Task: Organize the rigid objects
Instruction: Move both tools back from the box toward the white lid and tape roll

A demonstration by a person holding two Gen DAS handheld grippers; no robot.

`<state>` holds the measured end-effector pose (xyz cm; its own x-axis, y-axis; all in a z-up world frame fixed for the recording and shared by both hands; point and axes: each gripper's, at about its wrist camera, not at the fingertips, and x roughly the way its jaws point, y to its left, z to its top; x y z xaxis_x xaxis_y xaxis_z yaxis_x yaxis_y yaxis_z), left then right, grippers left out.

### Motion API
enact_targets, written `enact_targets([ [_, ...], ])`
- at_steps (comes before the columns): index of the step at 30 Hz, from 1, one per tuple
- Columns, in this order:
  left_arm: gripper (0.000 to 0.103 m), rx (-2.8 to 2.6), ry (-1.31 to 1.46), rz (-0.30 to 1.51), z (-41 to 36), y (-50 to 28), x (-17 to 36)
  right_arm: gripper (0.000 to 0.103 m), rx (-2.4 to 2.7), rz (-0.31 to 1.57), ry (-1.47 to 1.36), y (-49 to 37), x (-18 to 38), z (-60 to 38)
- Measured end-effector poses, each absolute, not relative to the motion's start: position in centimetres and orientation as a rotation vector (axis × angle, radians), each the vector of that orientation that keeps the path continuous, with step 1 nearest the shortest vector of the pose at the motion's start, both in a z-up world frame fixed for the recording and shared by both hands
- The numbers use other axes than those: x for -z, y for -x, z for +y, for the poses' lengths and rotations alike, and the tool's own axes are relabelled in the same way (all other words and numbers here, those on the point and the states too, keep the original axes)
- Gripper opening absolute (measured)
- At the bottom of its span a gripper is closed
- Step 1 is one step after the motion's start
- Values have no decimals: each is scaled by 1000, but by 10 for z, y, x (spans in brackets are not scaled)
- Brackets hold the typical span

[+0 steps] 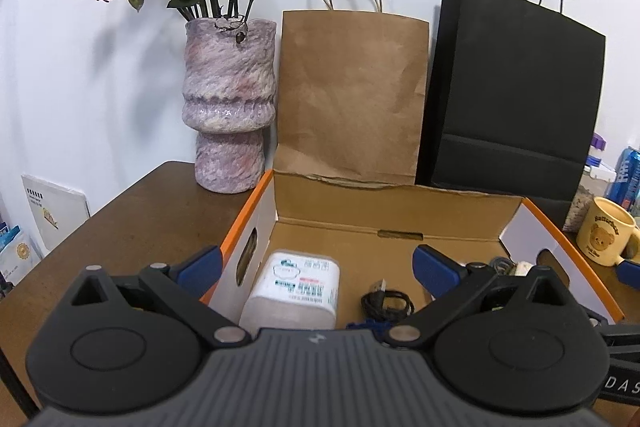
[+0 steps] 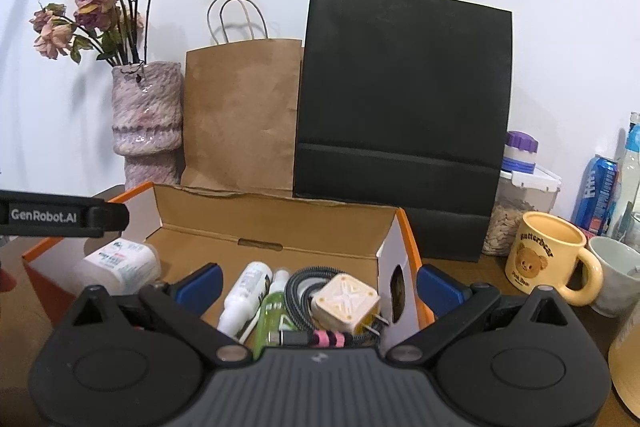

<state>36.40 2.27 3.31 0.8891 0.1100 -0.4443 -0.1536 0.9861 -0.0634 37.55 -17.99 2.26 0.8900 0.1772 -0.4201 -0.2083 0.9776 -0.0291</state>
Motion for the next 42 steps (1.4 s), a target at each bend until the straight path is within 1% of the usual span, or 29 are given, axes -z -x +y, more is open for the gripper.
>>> enact_targets([
  [23, 103, -104, 69, 487, 2, -287, -25, 103, -183, 490, 90, -297, -15, -209],
  [31, 103, -88, 39, 567, -13, -276, -3, 103, -160, 532, 84, -279, -8, -222],
  [42, 103, -80, -16, 676, -30, -284, 26, 103, -111, 567, 44, -277, -1, -241],
])
